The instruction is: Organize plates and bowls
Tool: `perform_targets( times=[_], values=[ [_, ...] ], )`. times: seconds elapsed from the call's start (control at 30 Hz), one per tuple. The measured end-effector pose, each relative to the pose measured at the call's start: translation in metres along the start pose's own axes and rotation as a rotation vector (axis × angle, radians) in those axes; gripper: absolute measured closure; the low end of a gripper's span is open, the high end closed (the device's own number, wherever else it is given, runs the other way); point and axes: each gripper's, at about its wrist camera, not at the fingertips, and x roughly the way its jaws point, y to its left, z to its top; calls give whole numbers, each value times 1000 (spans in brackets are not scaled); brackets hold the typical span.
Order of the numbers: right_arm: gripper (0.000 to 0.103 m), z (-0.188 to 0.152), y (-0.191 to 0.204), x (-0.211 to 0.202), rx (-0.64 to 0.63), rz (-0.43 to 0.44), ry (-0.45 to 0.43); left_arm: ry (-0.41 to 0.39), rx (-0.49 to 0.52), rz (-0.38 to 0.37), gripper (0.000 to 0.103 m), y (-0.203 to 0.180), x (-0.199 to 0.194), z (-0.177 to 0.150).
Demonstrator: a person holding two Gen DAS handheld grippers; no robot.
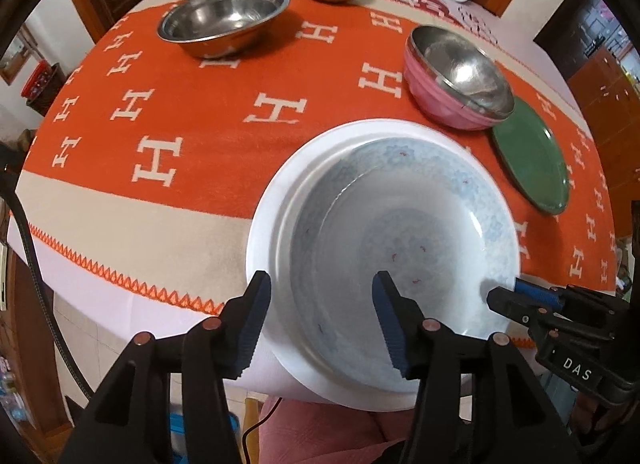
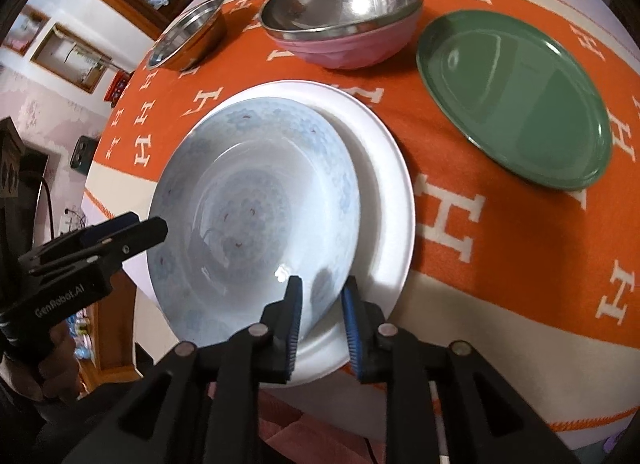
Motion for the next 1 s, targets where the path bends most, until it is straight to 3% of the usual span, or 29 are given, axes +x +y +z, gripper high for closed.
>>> perform_targets(
  times=[0.17, 0.53, 0.83, 1.0],
  values=[
    [70, -3, -3, -16, -20, 7, -53, -41, -20, -7, 47, 2, -18, -9],
    [70, -7, -7, -49, -9, 88, -209, -124, 1, -23, 39, -3, -47, -8],
    [68, -8, -22, -80, 54, 119, -371, -167, 99, -88, 29, -23, -72, 12],
    [60, -9, -36, -94, 116, 122, -442, -185, 193, -131, 24, -49, -78, 26]
  ],
)
